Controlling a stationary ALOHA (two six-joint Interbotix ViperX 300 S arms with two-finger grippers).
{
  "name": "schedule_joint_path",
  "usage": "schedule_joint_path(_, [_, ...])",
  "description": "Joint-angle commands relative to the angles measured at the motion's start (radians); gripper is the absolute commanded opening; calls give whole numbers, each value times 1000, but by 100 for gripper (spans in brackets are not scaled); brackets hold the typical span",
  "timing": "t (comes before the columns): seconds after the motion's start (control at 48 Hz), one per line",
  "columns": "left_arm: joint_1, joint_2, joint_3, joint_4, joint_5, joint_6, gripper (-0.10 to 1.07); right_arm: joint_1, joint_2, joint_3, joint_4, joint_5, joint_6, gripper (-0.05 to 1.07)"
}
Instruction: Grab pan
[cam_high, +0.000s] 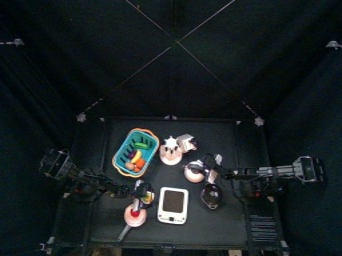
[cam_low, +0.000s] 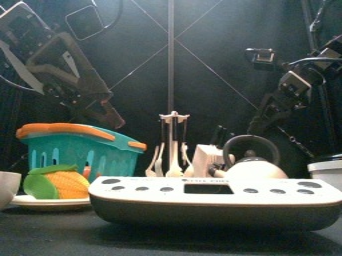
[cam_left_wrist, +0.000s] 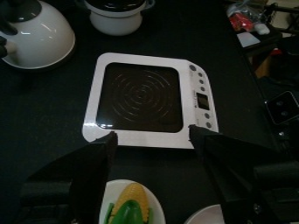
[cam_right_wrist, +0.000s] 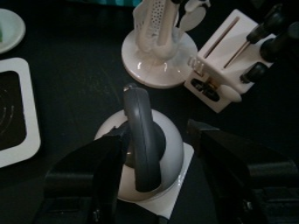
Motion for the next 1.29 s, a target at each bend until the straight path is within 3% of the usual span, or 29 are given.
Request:
schedule_joint_path(0.0, [2, -17, -21, -12, -3, -3, 99, 26, -64, -8, -6, -5, 0, 89])
schedule_joint_path(0.104, [-6, -100, -3, -57, 75, -5, 99, 44, -110, 9, -3, -5, 0, 89])
schedule_joint_path(0.25, [2, -236, 37, -178, 238, -5, 98, 43, -103, 18, -6, -5, 0, 89])
schedule_joint_path(0.458, [2, -299, 91, -242, 411, -5, 98, 48, -77, 20, 2, -9, 2, 89])
schedule_joint_path(0.583, [2, -328, 83, -279, 523, -6, 98, 48, -67, 20, 2, -9, 2, 89])
schedule_joint_path(0.688, [44, -354, 78, -296, 565, -8, 98, 48, -61, 18, 3, -14, 2, 89])
schedule_joint_path(1.0, [244, -466, -17, -321, 615, -17, 98, 48, -44, 21, 5, -21, 3, 89])
schedule_joint_path(1.104, [305, -518, -34, -311, 586, -17, 98, 48, -34, 21, 5, -21, 2, 89])
schedule_joint_path(1.271, [298, -611, -34, -255, 443, 6, 98, 46, -8, 21, 5, -21, 2, 89])
